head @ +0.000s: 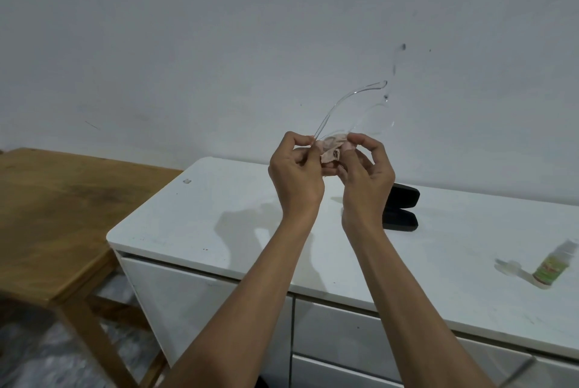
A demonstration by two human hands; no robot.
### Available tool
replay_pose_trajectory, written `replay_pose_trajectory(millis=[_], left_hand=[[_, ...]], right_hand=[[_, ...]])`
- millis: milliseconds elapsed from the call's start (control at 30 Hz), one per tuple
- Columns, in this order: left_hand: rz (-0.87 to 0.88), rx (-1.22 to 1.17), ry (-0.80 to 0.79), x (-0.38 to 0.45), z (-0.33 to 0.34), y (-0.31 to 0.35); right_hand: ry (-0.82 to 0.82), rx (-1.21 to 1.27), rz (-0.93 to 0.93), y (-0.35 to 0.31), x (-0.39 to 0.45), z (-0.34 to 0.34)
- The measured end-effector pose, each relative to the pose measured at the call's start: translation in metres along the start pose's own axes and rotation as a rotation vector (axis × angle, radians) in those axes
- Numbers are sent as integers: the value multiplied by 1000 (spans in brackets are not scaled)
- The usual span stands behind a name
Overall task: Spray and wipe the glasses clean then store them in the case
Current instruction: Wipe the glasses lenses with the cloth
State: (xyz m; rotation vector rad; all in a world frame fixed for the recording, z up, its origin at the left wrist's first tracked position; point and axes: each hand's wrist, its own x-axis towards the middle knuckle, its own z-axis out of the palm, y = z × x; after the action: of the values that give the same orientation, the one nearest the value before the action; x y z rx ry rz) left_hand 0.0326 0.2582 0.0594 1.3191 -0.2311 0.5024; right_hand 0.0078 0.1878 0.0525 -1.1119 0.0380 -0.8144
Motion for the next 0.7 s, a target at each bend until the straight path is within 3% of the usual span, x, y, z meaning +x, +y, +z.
replay_pose_trajectory(millis=[233, 500, 700], left_hand=[[16, -9, -3, 0, 4, -1], [-22, -3, 7, 9, -6, -3], [-35, 27, -66, 5, -9, -6]], right_hand=[[43, -19, 26, -1, 8, 10], [-177, -164, 40, 0, 18, -2], [-83, -298, -81, 4, 13, -15]])
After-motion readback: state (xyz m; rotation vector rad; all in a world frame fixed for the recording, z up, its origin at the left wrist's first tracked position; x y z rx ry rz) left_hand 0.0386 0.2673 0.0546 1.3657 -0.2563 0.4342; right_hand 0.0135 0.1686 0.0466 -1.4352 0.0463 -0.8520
